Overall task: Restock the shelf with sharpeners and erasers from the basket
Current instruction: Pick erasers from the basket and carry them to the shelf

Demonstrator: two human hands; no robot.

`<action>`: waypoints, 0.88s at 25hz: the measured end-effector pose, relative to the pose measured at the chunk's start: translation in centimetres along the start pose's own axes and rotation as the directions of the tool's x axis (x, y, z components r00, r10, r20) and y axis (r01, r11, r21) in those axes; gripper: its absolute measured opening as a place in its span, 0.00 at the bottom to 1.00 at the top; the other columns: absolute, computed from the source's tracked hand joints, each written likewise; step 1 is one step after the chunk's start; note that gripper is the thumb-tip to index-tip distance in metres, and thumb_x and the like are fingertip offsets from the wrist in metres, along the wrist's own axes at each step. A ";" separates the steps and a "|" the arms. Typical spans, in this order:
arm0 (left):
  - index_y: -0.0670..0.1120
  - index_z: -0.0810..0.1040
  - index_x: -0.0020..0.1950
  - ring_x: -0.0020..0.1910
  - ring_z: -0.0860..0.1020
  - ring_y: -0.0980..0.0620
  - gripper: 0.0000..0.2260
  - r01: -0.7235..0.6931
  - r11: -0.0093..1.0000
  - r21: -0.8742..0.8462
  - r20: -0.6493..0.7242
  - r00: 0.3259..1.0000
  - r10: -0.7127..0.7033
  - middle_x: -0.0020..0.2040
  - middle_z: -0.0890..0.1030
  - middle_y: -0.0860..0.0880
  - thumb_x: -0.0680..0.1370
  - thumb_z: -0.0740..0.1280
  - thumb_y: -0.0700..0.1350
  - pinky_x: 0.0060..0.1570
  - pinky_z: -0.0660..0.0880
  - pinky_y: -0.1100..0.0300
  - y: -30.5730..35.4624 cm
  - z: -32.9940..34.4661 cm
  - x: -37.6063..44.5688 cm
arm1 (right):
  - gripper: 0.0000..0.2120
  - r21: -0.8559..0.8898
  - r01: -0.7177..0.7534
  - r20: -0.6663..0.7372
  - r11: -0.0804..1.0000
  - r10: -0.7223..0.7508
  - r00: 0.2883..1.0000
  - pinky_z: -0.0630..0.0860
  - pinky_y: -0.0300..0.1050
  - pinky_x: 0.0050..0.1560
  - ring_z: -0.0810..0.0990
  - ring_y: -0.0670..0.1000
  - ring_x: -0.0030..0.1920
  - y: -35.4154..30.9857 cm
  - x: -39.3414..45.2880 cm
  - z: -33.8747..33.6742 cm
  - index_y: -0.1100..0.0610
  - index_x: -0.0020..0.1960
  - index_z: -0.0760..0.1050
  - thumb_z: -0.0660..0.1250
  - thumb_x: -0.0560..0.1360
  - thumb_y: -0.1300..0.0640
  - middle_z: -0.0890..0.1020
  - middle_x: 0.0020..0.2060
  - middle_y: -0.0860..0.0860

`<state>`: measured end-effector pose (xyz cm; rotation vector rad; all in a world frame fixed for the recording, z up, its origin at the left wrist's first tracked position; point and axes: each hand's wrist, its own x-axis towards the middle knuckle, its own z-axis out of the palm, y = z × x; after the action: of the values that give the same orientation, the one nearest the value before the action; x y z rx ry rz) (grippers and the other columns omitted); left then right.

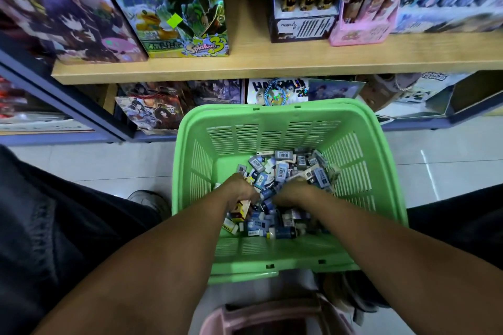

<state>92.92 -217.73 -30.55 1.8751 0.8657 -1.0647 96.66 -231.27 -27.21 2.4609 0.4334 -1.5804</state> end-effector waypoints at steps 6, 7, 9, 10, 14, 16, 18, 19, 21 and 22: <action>0.35 0.70 0.68 0.60 0.75 0.40 0.21 0.076 0.994 0.081 -0.031 0.997 -0.073 0.68 0.73 0.37 0.76 0.70 0.35 0.56 0.74 0.54 -0.9 -0.7 0.3 | 0.14 0.824 -0.013 0.078 0.566 -0.091 0.993 0.81 0.56 0.57 0.83 0.60 0.52 -1.6 1.3 -0.5 0.64 0.62 0.71 0.66 0.78 0.62 0.79 0.55 0.60; 0.35 0.70 0.69 0.62 0.75 0.40 0.22 0.075 0.997 0.033 -0.075 0.995 -0.072 0.68 0.73 0.38 0.76 0.70 0.36 0.54 0.73 0.56 -1.3 -1.1 0.6 | 0.15 0.889 0.013 0.059 0.458 -0.142 0.988 0.81 0.54 0.56 0.83 0.60 0.52 -1.7 1.4 -0.7 0.60 0.64 0.69 0.65 0.78 0.65 0.79 0.53 0.59; 0.35 0.68 0.70 0.60 0.75 0.41 0.25 0.038 0.997 -0.071 -0.184 0.982 -0.050 0.67 0.74 0.38 0.76 0.72 0.36 0.52 0.72 0.57 -1.6 -1.7 0.8 | 0.26 0.906 0.072 -0.009 0.416 -0.151 0.988 0.83 0.51 0.52 0.84 0.60 0.54 -1.5 2.0 -0.8 0.53 0.71 0.66 0.63 0.77 0.70 0.78 0.57 0.59; 0.36 0.69 0.69 0.57 0.75 0.42 0.24 0.012 0.994 -0.106 -0.237 0.971 -0.037 0.65 0.75 0.38 0.75 0.73 0.36 0.54 0.74 0.56 -1.5 -2.0 0.8 | 0.25 0.842 0.121 -0.068 0.525 -0.119 0.991 0.83 0.50 0.50 0.84 0.60 0.53 -1.3 2.2 -0.8 0.54 0.70 0.68 0.63 0.77 0.71 0.78 0.57 0.59; 0.39 0.72 0.63 0.59 0.78 0.41 0.19 -0.081 0.997 -0.002 -0.368 0.927 0.074 0.59 0.78 0.40 0.74 0.72 0.38 0.56 0.77 0.55 -1.0 -2.3 1.0 | 0.10 0.115 0.185 -0.165 0.976 -0.165 0.972 0.82 0.48 0.45 0.83 0.55 0.43 1.2 2.8 0.8 0.62 0.53 0.80 0.68 0.73 0.67 0.83 0.51 0.60; 0.42 0.73 0.59 0.56 0.79 0.42 0.16 -0.100 0.982 0.160 -0.316 0.937 0.147 0.57 0.79 0.41 0.73 0.72 0.40 0.52 0.77 0.56 -0.9 -2.1 0.6 | 0.16 0.058 0.226 0.020 0.972 -0.228 0.973 0.83 0.46 0.43 0.85 0.54 0.41 1.8 2.9 2.3 0.58 0.58 0.81 0.74 0.71 0.64 0.84 0.52 0.58; 0.42 0.73 0.60 0.54 0.79 0.43 0.18 -0.138 0.937 0.320 -0.234 0.947 0.220 0.59 0.78 0.41 0.73 0.72 0.40 0.49 0.77 0.57 -1.1 -1.5 0.3 | 0.25 -0.019 0.297 0.074 0.955 -0.294 0.953 0.83 0.48 0.48 0.85 0.54 0.49 1.3 2.9 2.9 0.52 0.66 0.78 0.78 0.70 0.57 0.81 0.61 0.54; 0.42 0.72 0.63 0.54 0.79 0.43 0.20 -0.164 0.904 0.394 -0.220 0.938 0.266 0.62 0.76 0.40 0.73 0.72 0.39 0.49 0.77 0.57 -1.2 -1.1 0.3 | 0.29 -0.063 0.336 0.079 0.940 -0.331 0.940 0.82 0.48 0.53 0.83 0.55 0.55 1.2 2.9 2.9 0.50 0.69 0.75 0.78 0.70 0.54 0.77 0.66 0.52; 0.43 0.72 0.67 0.54 0.80 0.41 0.24 -0.224 0.857 0.464 -0.236 0.902 0.363 0.64 0.72 0.39 0.73 0.73 0.38 0.52 0.79 0.54 -1.1 -0.6 0.2 | 0.36 -0.126 0.370 0.076 0.920 -0.363 0.929 0.79 0.50 0.58 0.79 0.56 0.61 0.9 3.1 3.0 0.49 0.75 0.66 0.77 0.71 0.52 0.72 0.71 0.52; 0.42 0.73 0.65 0.52 0.80 0.41 0.22 -0.266 0.853 0.450 -0.226 0.890 0.397 0.60 0.75 0.40 0.73 0.73 0.38 0.51 0.80 0.53 -0.8 -0.5 0.1 | 0.40 -0.096 0.357 0.081 0.929 -0.350 0.933 0.79 0.51 0.57 0.81 0.56 0.58 0.9 3.0 3.1 0.51 0.78 0.61 0.77 0.71 0.53 0.73 0.69 0.54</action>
<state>92.44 -216.87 -30.71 2.4901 0.4654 -0.7775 95.49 -232.60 -31.26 2.3396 0.9732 -1.7017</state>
